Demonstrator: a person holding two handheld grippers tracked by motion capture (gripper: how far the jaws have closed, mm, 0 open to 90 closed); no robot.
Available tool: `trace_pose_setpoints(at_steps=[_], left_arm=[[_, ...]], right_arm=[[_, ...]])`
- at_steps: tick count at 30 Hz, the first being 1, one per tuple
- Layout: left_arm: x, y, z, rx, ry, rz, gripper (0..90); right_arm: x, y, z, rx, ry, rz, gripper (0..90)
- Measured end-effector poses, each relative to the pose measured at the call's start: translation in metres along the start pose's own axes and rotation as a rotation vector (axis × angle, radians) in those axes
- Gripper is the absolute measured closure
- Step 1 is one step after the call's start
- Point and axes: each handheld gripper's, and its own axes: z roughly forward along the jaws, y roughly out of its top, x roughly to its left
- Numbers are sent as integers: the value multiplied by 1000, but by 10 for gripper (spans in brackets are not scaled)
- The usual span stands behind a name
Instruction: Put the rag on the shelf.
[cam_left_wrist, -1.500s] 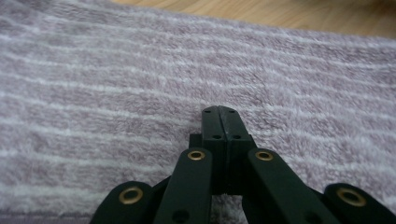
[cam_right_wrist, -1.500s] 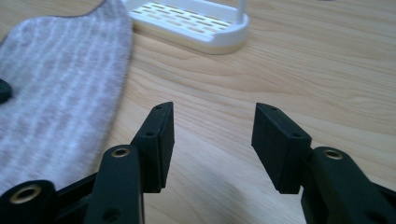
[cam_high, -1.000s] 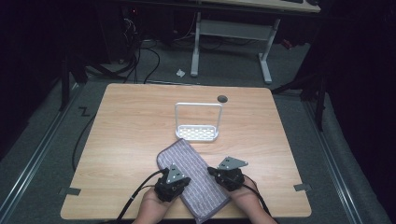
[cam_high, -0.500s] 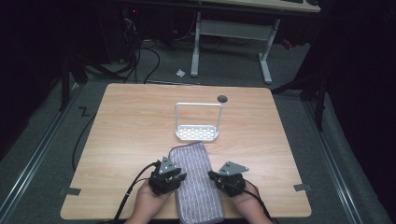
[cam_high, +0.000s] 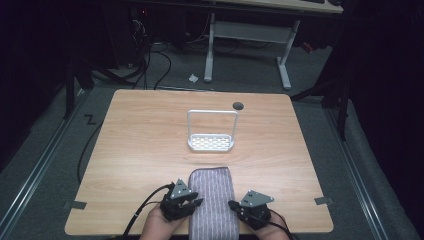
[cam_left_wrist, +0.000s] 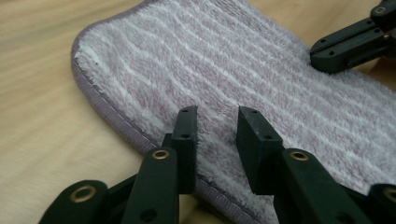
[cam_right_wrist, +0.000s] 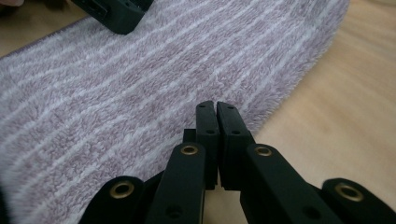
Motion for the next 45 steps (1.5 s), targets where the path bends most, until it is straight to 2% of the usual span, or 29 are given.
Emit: trace_pose_setpoints(at_steps=[2, 4, 7, 10, 11, 12, 14, 16, 19, 20, 21, 22, 23, 26, 27, 28, 30, 32, 33, 34, 35, 37, 38, 39, 40, 43, 45], left_arm=[[-6, -1, -1, 14, -15, 20, 661], [-6, 1, -1, 16, -37, 7, 640], [2, 5, -5, -32, -16, -19, 621], [17, 8, -11, -120, 71, -82, 532], [20, 10, -10, -129, 97, -101, 532], [25, 12, -8, -132, 131, -139, 537], [29, 16, -2, -127, 159, -178, 532], [29, 20, 7, -115, 214, -170, 527], [30, 21, 17, -117, 253, -174, 533], [32, 22, 21, -92, 287, -171, 543], [32, 22, 21, -92, 287, -171, 546], [34, 23, 22, -78, 271, -193, 546], [34, 23, 22, -75, 270, -198, 553], [33, 23, 23, -75, 258, -199, 579], [32, 23, 23, -78, 257, -210, 590], [32, 23, 23, -79, 257, -214, 607], [30, 23, 24, -80, 253, -219, 634], [29, 22, 24, -80, 251, -218, 652], [29, 22, 24, -78, 250, -216, 669], [29, 22, 24, -78, 247, -214, 678], [28, 22, 24, -77, 239, -212, 710], [29, 22, 24, -76, 232, -213, 723], [29, 22, 24, -76, 227, -214, 741], [30, 22, 24, -76, 220, -217, 741], [30, 22, 24, -78, 217, -221, 747], [30, 23, 26, -80, 207, -242, 764], [28, 24, 28, -77, 206, -238, 792]], right_arm=[[5, -6, -6, -5, 6, 9, 873], [6, -9, -9, -5, 5, 12, 853], [5, -7, -13, -35, 0, 20, 820], [-2, -3, -17, -89, -34, 37, 776], [-2, -3, -17, -89, -34, 37, 772], [-4, -3, -17, -93, -38, 45, 767], [-10, -2, -17, -111, -48, 65, 748], [-13, -2, -15, -119, -60, 74, 721], [-15, -3, -13, -122, -78, 76, 699], [-15, -5, -11, -116, -93, 82, 659], [-15, -5, -11, -116, -93, 82, 659], [-15, -5, -10, -111, -101, 84, 660], [-16, -4, -9, -114, -108, 83, 655], [-18, 0, -6, -129, -115, 97, 629], [-24, 12, 0, -136, -127, 110, 580], [-26, 17, 3, -137, -137, 114, 565], [-33, 29, 13, -150, -160, 132, 561], [-36, 32, 18, -149, -166, 141, 562], [-40, 37, 26, -136, -167, 163, 563], [-43, 40, 33, -120, -162, 171, 570], [-46, 44, 43, -92, -180, 177, 601], [-48, 44, 46, -89, -187, 173, 617], [-52, 45, 51, -54, -196, 191, 617], [-52, 45, 51, -54, -196, 191, 617], [-53, 44, 53, -30, -186, 205, 625], [-51, 42, 52, -30, -175, 210, 692], [-48, 41, 50, -32, -172, 210, 727]])
